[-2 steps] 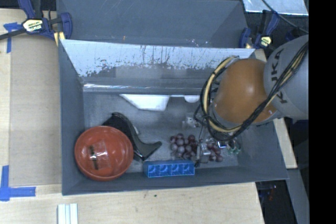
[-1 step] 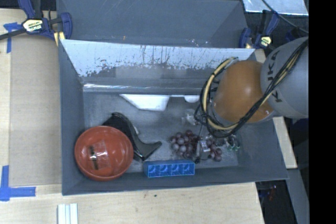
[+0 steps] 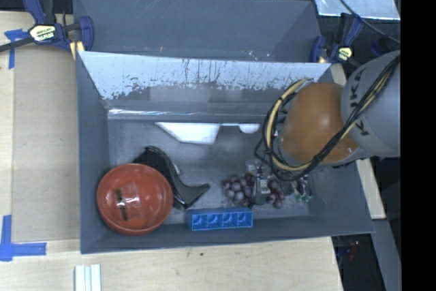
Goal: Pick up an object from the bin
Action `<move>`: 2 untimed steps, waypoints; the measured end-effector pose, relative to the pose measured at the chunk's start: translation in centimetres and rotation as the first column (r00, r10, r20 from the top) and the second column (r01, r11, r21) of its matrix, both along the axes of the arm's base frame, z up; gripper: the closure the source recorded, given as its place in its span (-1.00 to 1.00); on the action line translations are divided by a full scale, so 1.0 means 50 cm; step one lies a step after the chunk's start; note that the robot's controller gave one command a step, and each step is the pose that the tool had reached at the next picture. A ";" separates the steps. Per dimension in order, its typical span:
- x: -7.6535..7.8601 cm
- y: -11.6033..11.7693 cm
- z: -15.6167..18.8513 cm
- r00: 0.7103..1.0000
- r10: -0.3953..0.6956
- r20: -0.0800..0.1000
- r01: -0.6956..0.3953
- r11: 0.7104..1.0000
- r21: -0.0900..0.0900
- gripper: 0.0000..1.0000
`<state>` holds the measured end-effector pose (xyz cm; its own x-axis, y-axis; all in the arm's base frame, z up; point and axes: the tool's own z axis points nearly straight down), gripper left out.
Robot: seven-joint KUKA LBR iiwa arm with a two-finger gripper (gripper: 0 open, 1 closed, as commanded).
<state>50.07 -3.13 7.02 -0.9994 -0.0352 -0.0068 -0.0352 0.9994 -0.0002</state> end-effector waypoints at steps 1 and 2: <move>0.000 0.000 0.000 1.000 0.001 0.000 -0.001 1.000 0.000 1.00; 0.000 0.000 0.030 1.000 0.001 0.003 -0.001 1.000 0.000 1.00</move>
Offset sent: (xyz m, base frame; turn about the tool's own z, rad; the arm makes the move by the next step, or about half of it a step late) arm 0.0000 -0.0001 0.0218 -0.0004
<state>50.08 -3.14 8.50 -0.9993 -0.0362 -0.0096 -0.0362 0.9993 -0.0006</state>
